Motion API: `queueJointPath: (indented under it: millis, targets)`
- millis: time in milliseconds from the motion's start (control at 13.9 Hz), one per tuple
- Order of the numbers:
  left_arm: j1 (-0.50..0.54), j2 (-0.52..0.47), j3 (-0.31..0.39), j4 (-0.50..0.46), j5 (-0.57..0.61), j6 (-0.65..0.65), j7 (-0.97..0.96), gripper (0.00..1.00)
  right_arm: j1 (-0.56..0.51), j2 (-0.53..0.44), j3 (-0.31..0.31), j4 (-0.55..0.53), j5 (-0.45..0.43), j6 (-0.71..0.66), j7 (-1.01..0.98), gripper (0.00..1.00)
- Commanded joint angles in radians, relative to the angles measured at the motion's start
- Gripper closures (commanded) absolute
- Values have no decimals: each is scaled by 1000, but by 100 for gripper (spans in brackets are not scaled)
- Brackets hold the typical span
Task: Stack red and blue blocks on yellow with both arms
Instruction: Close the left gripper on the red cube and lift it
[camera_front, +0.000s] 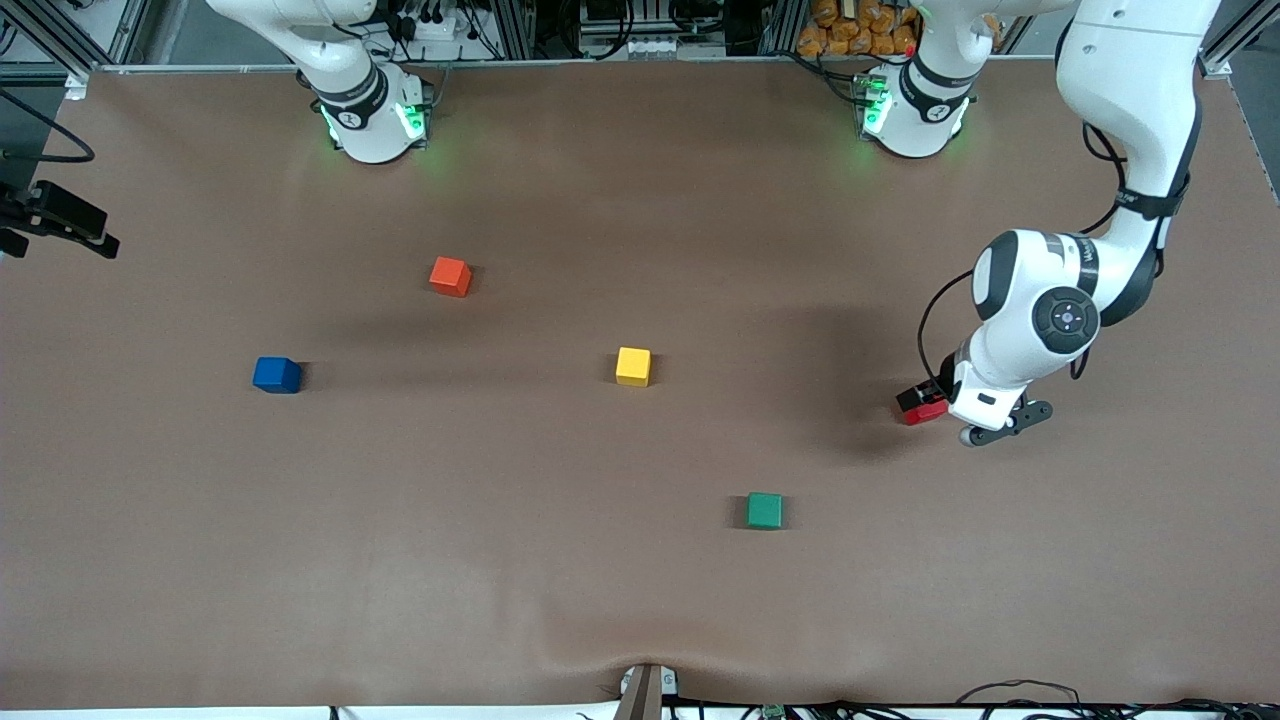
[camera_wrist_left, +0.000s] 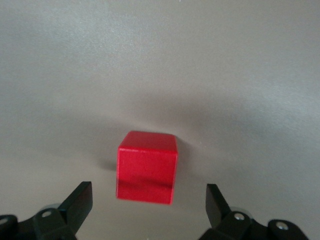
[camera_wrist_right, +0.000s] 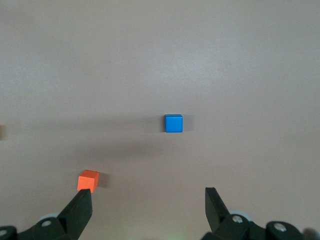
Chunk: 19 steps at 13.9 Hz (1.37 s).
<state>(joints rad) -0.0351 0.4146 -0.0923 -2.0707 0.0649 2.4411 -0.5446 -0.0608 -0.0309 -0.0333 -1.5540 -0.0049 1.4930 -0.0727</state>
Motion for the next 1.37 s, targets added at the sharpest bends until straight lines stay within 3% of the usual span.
queueJointPath:
  millis: [0, 144, 360, 432, 648, 792, 1296]
  targets:
    - [6, 33, -1, 0, 26, 45, -25, 0, -16, -20, 9, -15, 16, -4, 7, 0]
    - [6, 47, 0, 1, 26, 49, -25, 2, -16, -20, 9, -15, 16, -4, 7, 0]
    - [6, 50, 0, 0, 26, 50, -25, 22, -16, -20, 9, -15, 16, -4, 7, 0]
    - [6, 52, 0, 0, 26, 50, -25, 33, -16, -20, 9, -15, 14, -4, 7, 0]
    - [-2, 50, 0, 0, 26, 50, -24, 78, -16, -20, 9, -15, 16, -4, 7, 0]
    - [-3, 44, 0, 0, 27, 50, -25, 100, -16, -20, 9, -15, 16, -4, 7, 0]
    - [-17, 23, 0, 12, 27, 39, -21, 100, -16, -20, 9, -15, 16, -4, 7, 0]
